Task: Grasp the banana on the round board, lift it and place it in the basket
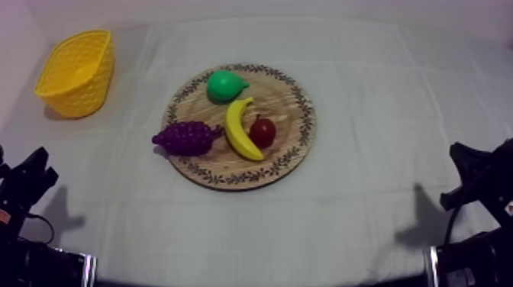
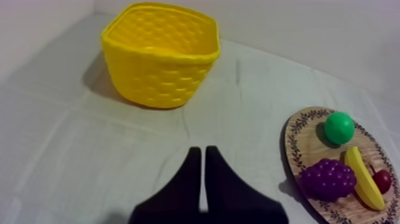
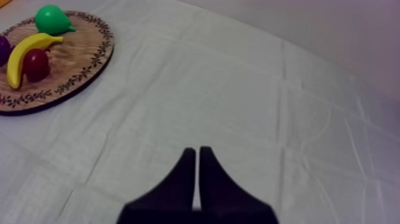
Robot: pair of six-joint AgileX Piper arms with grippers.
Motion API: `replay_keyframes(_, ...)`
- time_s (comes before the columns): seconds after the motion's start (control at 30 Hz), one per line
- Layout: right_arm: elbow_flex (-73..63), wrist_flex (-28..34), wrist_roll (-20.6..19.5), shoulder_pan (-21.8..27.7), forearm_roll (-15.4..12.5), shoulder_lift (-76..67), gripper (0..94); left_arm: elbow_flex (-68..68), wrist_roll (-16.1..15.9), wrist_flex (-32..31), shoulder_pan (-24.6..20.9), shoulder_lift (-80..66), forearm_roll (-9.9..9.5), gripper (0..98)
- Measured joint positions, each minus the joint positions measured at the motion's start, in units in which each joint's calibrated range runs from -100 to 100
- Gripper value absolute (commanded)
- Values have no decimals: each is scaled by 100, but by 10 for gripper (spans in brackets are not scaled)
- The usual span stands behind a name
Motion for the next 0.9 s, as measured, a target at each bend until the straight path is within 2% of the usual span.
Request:
replay_keyframes(0.6, 0, 1, -6, 0, 0, 0, 4, -102, -30, 155, -60, 111, -24, 1)
replay_keyframes(0.8, 0, 1, -7, 0, 0, 0, 4, -425, 328, -245, 26, 1112, -124, 0)
replay_keyframes(0.9, 0, 1, -7, 0, 0, 0, 4, -892, 390, -72, 101, 1795, -125, 0)
